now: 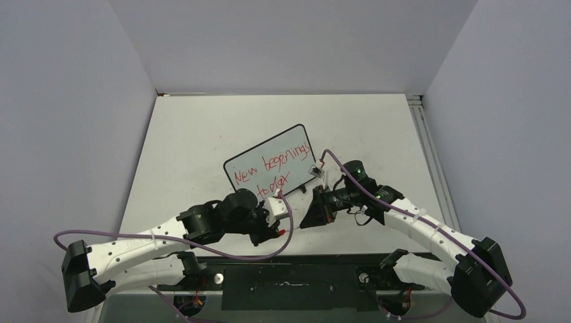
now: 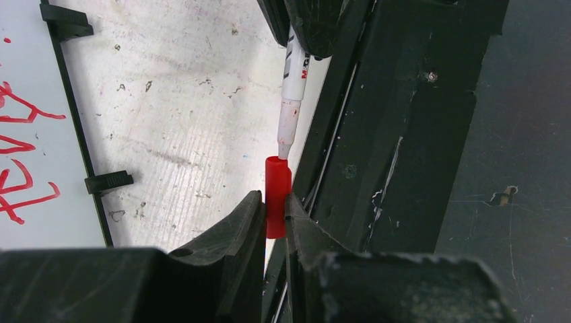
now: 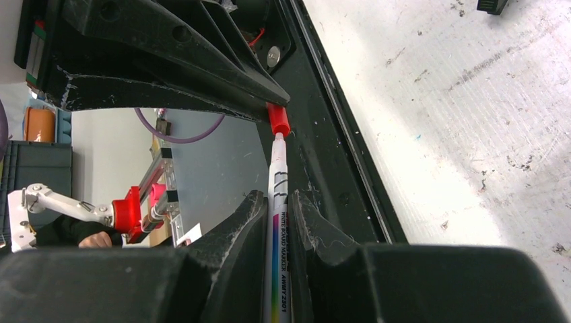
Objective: Write a sentence on the whiteboard
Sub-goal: Insert the whiteboard marker without the cap into the pen cap.
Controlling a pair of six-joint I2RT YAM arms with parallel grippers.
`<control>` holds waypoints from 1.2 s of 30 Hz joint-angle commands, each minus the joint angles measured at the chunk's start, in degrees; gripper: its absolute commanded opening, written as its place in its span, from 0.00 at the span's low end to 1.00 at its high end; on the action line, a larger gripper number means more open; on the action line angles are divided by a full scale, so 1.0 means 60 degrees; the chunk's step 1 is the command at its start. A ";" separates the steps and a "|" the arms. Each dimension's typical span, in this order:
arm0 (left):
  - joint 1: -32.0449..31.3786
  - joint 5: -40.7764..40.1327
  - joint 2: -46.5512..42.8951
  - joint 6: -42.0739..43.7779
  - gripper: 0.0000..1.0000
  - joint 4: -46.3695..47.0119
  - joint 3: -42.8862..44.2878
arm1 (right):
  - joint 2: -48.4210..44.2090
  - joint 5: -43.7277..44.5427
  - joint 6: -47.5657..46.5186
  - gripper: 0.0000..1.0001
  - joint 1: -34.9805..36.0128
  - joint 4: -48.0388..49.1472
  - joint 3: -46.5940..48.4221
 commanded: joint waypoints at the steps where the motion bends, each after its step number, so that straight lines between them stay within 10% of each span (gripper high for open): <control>1: -0.0059 -0.0076 -0.0304 0.0085 0.00 0.0382 0.0105 | 0.0102 -0.0255 0.0085 0.06 0.0166 0.0653 -0.0054; 36: -0.0207 -0.0244 -0.0743 0.0109 0.00 0.0588 -0.0038 | 0.0711 -0.0751 0.0680 0.06 0.0434 0.2285 -0.0461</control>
